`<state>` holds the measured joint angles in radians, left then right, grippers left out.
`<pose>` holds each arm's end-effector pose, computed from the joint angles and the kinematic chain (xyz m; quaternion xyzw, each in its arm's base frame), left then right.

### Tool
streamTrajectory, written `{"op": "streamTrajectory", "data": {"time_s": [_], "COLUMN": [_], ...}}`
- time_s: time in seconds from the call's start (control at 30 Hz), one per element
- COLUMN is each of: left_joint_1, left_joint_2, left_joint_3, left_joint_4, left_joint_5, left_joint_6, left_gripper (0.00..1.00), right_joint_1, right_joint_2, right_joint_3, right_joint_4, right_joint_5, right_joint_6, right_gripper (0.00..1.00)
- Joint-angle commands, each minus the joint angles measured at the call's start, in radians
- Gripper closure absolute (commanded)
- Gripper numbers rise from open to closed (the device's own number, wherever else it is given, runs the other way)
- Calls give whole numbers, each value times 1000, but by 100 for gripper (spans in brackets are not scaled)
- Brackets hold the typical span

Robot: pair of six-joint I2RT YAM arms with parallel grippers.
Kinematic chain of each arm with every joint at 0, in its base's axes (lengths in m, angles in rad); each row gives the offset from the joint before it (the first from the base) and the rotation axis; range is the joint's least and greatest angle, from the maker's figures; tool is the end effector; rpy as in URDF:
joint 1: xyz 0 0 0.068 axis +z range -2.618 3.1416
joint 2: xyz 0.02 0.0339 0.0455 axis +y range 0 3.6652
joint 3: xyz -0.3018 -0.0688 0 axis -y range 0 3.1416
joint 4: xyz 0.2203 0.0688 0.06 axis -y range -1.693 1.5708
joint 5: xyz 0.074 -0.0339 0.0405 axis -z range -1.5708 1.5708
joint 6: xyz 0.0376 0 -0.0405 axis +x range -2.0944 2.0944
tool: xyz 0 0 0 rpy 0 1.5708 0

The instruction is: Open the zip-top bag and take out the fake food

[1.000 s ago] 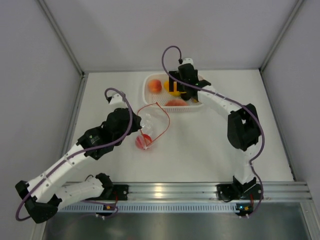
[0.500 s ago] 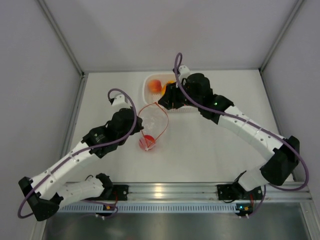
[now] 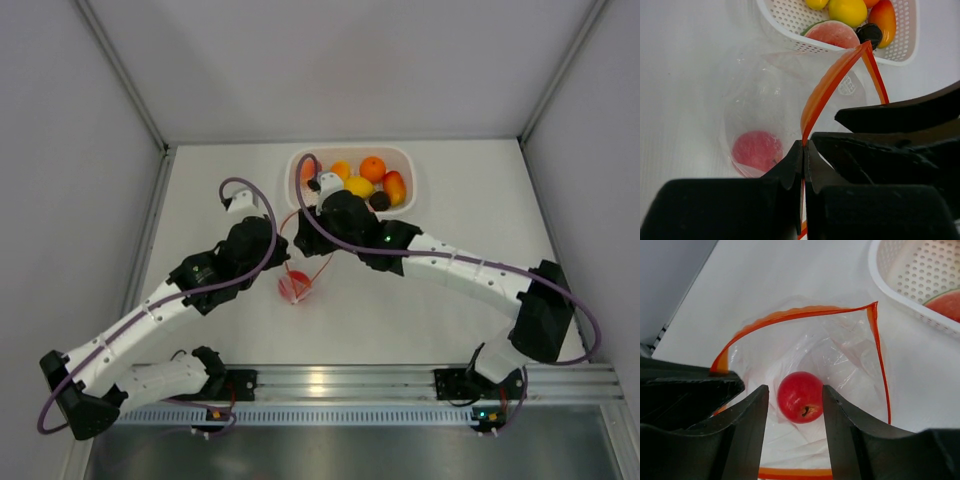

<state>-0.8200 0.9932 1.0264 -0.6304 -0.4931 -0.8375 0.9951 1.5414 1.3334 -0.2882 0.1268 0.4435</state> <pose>0.1235 -0.1063 0.3734 -0.1217 0.8561 -0.1886 0.4656 0.1874 0.2800 0.3754 -0.2023 0.8338 0.2956 0.4201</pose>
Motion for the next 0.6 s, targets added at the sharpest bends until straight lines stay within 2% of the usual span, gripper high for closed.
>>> {"op": "streamTrajectory", "data": {"time_s": [0.0, 0.1, 0.37, 0.57], "left_joint_1": [1, 1, 1, 1], "left_joint_2": [-18, -30, -57, -87], "left_joint_3": [-8, -6, -15, -38], "left_joint_4": [37, 37, 41, 44], "left_joint_5": [16, 37, 73, 94], "left_joint_6": [-17, -20, -32, -44], "left_gripper": [100, 100, 100, 100], "right_joint_1": [43, 63, 79, 88], "right_joint_2": [63, 112, 229, 302], "right_joint_3": [-2, -14, -66, -57], "right_joint_4": [87, 121, 268, 259], "right_joint_5": [120, 206, 244, 283], "right_joint_6": [89, 133, 208, 265], "right_gripper": [52, 51, 50, 49]}}
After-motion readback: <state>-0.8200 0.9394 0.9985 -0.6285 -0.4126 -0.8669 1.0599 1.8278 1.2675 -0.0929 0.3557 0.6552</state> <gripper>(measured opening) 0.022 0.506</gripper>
